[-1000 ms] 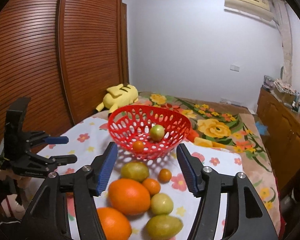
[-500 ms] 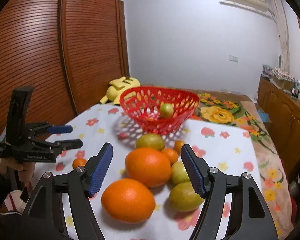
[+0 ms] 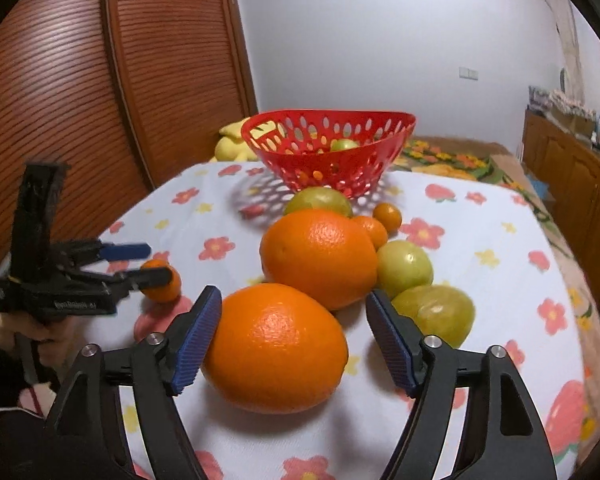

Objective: Organize fruits
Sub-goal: 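Grasp a tangerine with the left gripper while the right gripper grasps the large orange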

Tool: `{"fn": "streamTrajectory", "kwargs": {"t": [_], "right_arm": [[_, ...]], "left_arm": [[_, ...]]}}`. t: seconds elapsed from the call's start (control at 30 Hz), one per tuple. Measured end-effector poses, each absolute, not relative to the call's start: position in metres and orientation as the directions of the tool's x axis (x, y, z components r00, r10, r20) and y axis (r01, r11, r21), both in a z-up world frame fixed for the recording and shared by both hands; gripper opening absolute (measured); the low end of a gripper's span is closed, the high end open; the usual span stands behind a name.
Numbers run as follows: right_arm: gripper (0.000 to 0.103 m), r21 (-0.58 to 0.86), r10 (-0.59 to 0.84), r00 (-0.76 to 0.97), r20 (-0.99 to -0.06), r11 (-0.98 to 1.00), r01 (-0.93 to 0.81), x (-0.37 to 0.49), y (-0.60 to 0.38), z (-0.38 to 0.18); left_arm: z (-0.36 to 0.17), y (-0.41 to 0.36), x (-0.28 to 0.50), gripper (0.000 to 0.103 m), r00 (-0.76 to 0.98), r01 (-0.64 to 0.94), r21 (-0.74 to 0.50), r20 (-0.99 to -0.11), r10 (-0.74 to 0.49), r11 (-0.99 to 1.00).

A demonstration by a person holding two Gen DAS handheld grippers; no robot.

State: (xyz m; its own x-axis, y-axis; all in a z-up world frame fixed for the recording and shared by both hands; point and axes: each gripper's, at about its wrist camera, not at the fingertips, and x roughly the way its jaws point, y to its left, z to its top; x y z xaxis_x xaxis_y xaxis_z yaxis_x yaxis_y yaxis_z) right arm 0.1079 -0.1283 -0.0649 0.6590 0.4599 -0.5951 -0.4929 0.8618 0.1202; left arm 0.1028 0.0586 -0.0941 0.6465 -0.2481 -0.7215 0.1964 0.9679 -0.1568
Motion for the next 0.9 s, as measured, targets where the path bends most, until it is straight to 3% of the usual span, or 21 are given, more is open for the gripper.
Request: {"fn": "streamTrajectory", "kwargs": {"t": [0.27,0.3,0.9], "right_arm": [[0.081,0.130,0.467,0.643,-0.606,0.856,-0.500,0.106,-0.123,-0.066],[0.082,0.127,0.467,0.642,-0.608,0.856,-0.501,0.105,-0.122,-0.066],[0.091,0.106,0.439,0.604,-0.665,0.856,-0.505,0.109,-0.109,-0.085]], "left_arm": [[-0.101,0.059,0.103,0.051,0.637,0.213,-0.182,-0.720,-0.277,0.960],[-0.102,0.057,0.102,0.045,0.634,0.221,-0.183,-0.719,-0.283,0.958],[-0.101,0.056,0.098,0.047,0.662,0.222,-0.174,-0.696,-0.279,0.960]]}}
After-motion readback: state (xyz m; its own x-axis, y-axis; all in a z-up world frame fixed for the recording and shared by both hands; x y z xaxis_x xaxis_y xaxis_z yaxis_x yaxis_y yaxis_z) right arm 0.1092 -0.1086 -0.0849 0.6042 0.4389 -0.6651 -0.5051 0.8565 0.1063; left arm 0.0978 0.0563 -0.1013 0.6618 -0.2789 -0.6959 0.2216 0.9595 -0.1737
